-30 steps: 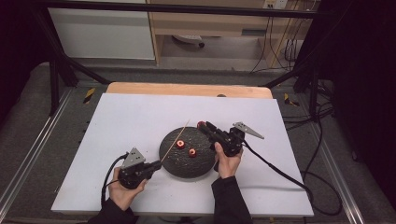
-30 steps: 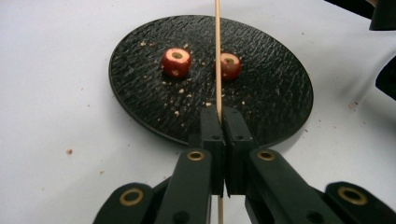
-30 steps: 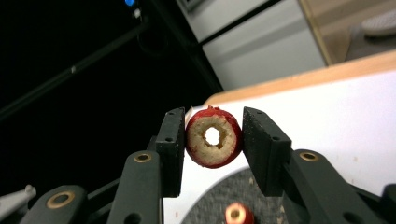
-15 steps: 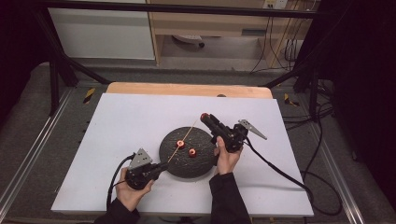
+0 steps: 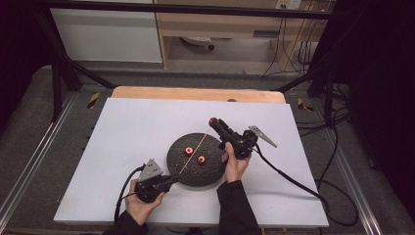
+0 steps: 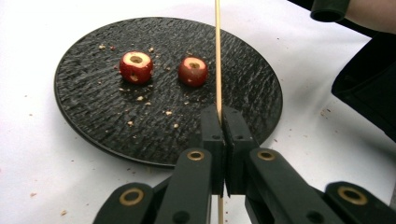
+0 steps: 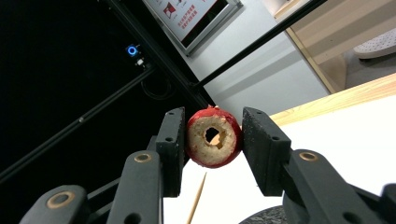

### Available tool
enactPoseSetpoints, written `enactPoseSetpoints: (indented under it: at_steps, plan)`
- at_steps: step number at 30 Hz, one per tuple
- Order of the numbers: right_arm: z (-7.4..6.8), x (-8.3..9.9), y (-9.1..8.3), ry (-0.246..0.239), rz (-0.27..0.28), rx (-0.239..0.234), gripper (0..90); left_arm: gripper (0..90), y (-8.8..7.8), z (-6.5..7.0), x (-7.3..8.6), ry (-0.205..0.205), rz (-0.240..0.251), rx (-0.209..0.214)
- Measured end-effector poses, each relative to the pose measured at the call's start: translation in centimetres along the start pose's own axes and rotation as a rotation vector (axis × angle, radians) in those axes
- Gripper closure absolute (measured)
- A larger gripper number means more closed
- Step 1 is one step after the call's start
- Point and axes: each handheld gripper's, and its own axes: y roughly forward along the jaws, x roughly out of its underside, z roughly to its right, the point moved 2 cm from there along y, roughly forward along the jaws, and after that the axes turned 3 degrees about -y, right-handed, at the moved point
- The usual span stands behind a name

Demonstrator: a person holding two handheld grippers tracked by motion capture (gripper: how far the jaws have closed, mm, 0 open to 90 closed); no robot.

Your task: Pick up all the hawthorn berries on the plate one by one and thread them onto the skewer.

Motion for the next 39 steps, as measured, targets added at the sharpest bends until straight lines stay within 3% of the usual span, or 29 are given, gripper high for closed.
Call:
enactPoseSetpoints:
  at_steps: [19,30,39]
  plan:
    - [0.0,0.9,0.2,0.029,0.003,-0.015,61.1,88.5,0.1,0.1,0.1,-0.007,0.007,-0.004]
    - [0.1,1.6,0.3,0.069,0.027,-0.017,61.2,88.5,0.6,0.7,-0.1,-0.058,0.035,-0.031]
    - [-0.1,1.7,0.3,0.087,0.043,-0.013,61.3,88.8,1.4,1.2,-0.5,-0.067,0.028,-0.037]
